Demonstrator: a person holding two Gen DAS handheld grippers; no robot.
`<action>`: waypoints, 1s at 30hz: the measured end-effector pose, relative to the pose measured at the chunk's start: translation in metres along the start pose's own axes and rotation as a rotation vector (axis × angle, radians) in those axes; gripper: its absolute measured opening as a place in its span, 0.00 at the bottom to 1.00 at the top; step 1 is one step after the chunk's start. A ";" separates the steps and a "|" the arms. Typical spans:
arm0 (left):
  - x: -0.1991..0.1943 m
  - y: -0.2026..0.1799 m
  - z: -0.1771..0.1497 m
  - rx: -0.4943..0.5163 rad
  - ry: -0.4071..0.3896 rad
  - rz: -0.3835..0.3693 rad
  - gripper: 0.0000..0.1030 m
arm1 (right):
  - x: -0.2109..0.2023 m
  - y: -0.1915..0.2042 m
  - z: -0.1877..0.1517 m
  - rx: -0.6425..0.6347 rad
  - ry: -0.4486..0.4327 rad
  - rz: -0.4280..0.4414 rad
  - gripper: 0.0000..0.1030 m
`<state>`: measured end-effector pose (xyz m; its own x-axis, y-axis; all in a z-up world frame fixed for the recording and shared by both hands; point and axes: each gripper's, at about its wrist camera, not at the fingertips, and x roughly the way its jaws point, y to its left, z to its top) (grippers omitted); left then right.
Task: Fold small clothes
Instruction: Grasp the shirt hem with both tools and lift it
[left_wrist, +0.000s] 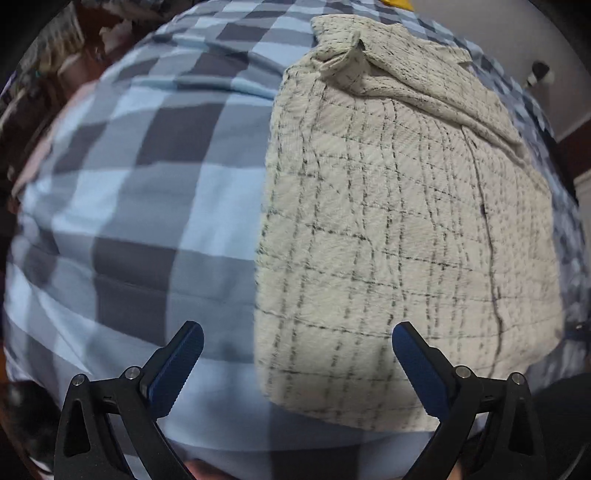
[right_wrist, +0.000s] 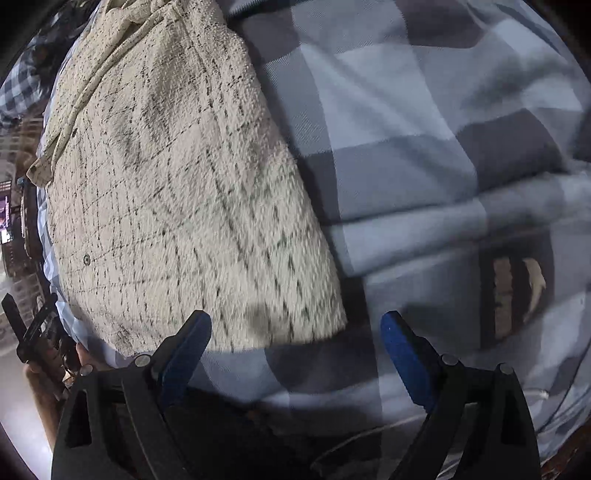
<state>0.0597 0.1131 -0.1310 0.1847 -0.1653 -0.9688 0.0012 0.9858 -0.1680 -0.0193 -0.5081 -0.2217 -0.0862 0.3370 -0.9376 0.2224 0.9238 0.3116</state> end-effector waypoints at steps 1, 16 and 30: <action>0.006 0.002 -0.001 0.000 0.033 -0.004 1.00 | 0.004 -0.001 0.003 0.008 0.007 0.014 0.88; 0.032 -0.008 -0.006 0.183 0.237 -0.003 0.30 | 0.031 0.029 0.008 -0.091 0.036 0.035 0.45; -0.062 0.023 -0.003 -0.033 0.017 -0.430 0.09 | -0.022 0.064 -0.013 -0.107 -0.204 0.341 0.05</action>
<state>0.0458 0.1457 -0.0755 0.1577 -0.5618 -0.8121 0.0427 0.8255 -0.5628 -0.0159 -0.4538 -0.1787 0.1713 0.5940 -0.7860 0.1017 0.7829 0.6138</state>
